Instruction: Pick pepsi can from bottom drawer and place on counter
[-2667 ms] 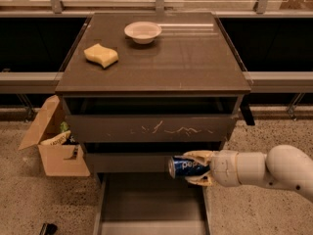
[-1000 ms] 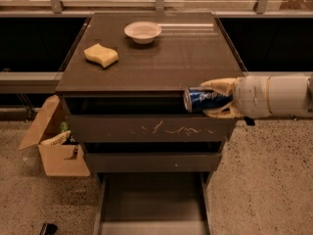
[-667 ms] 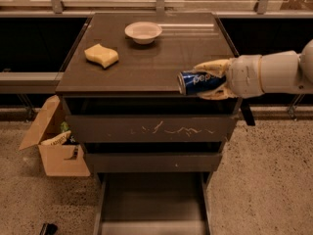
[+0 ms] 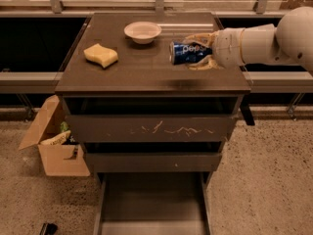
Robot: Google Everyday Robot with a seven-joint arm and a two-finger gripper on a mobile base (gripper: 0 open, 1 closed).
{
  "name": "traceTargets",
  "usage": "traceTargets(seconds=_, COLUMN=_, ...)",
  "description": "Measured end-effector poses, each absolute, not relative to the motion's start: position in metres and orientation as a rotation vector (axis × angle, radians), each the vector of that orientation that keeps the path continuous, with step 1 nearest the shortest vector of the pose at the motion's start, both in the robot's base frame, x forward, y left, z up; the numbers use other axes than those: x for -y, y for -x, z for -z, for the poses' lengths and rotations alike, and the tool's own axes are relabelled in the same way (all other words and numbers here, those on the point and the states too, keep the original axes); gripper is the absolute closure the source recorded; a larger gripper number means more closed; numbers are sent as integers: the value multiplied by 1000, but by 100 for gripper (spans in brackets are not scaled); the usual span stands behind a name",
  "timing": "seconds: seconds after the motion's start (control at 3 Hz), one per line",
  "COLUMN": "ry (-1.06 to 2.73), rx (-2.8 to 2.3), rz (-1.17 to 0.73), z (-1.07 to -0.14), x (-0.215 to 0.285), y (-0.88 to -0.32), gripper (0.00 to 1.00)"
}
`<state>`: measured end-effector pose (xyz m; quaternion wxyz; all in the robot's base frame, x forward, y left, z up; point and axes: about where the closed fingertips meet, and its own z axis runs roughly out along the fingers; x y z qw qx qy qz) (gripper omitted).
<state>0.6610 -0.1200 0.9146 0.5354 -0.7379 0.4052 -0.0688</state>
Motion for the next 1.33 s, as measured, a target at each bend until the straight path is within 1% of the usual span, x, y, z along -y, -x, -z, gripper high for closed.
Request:
traceTargets(seconds=0.67, ry=1551, rx=-1179, rz=53, z=-906, x=112, y=-708, gripper=100)
traceTargets(seconds=1.0, ry=1473, rx=-1288, rz=-61, z=-888, x=112, y=-734, gripper=74)
traceTargets(seconds=1.33, ry=1428, rx=-1346, rz=-104, z=-876, x=117, y=-747, gripper=50)
